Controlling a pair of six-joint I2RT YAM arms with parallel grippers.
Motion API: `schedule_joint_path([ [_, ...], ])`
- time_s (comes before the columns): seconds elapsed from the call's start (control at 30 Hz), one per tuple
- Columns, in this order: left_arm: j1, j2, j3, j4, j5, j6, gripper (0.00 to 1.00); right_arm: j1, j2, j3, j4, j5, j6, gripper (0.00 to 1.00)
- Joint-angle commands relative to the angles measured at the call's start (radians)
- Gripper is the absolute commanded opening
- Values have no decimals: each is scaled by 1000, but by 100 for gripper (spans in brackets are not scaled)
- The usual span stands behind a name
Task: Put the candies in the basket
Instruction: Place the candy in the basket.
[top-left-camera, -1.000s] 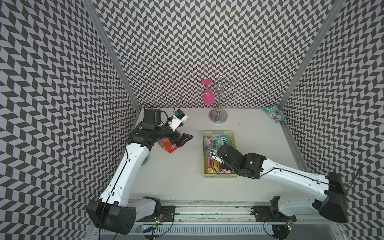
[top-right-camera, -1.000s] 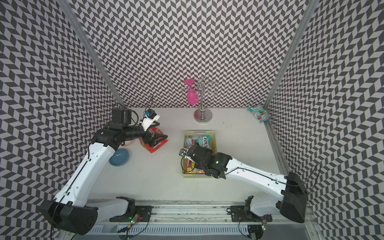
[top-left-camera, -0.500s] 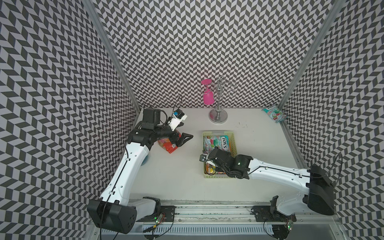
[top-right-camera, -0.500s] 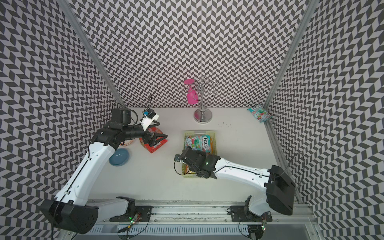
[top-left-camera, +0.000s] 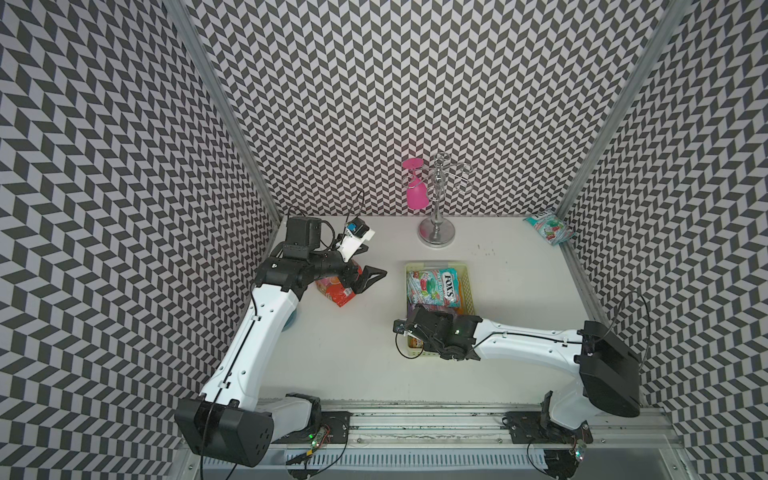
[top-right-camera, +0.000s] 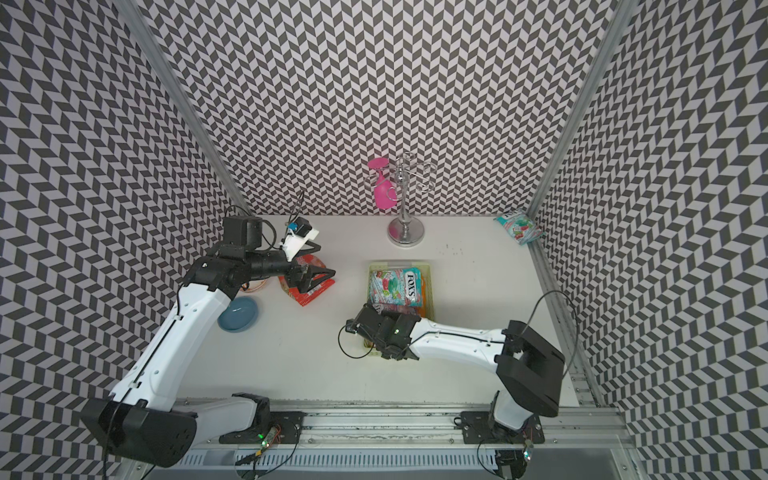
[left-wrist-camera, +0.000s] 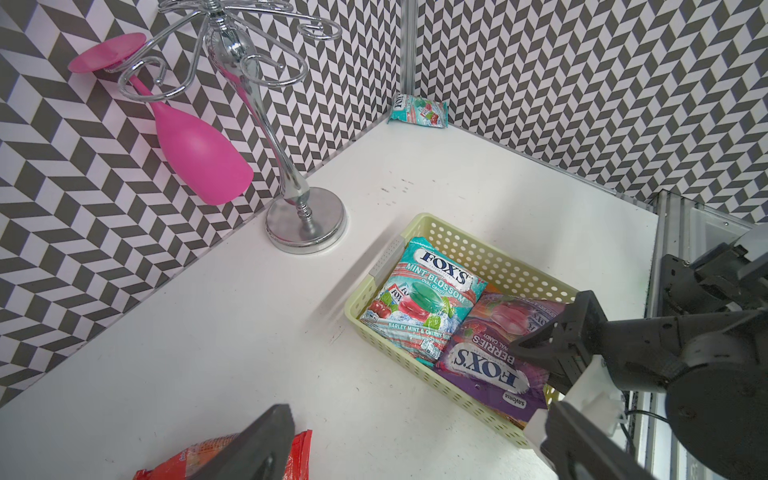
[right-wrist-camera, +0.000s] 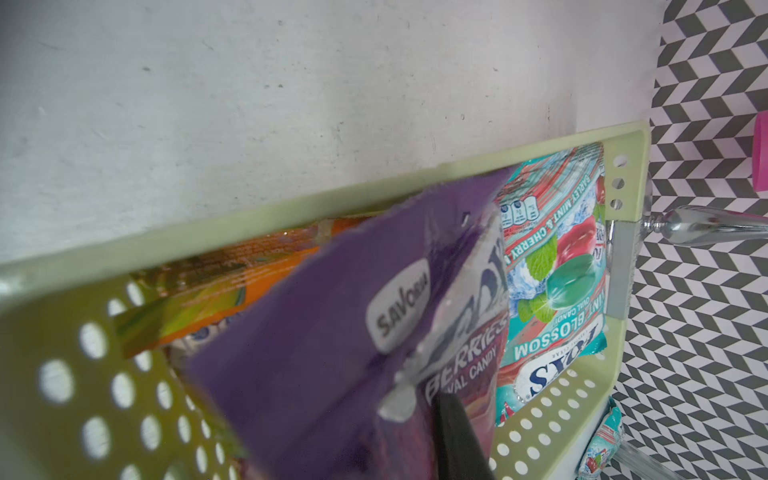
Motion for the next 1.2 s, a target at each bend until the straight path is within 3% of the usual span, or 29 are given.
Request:
schedule_joint_path([
  [0.0,10,-4,1,20,26,-7,99,11,5,32,-54,-56,43,28],
  [0.17,11,-5,7,15,29,-9,99,12,-42,83,-122,-194,59,45],
  [0.3,12,1,6,18,23,-9,99,4,-98,130,-181,-292,75,50],
  [0.5,14,-5,-1,23,30,-10,99,-65,-153,174,-188,-440,119,49],
  [0.63,14,-7,4,19,27,-13,99,-158,-161,146,-97,-543,212,48],
  [0.87,16,-14,1,19,31,-14,99,-245,-79,114,84,-542,483,50],
  [1.07,18,-11,5,18,35,-15,99,-245,-24,73,138,-554,510,49],
  [1.17,18,-19,-8,26,38,-13,99,-225,0,40,136,-609,442,47],
])
